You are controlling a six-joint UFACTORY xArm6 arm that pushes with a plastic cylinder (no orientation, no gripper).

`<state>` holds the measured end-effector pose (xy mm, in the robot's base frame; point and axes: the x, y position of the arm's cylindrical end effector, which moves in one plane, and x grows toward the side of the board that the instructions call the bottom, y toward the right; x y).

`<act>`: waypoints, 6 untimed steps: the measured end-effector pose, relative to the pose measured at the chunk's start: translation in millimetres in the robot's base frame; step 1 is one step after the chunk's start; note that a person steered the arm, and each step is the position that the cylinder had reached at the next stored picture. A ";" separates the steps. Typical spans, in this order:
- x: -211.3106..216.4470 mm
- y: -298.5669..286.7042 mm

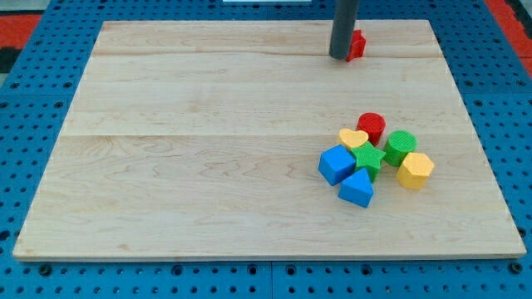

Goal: Point your arm towards the red circle

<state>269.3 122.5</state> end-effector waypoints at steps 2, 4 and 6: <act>13.1 15.5; 88.8 98.1; 159.6 49.0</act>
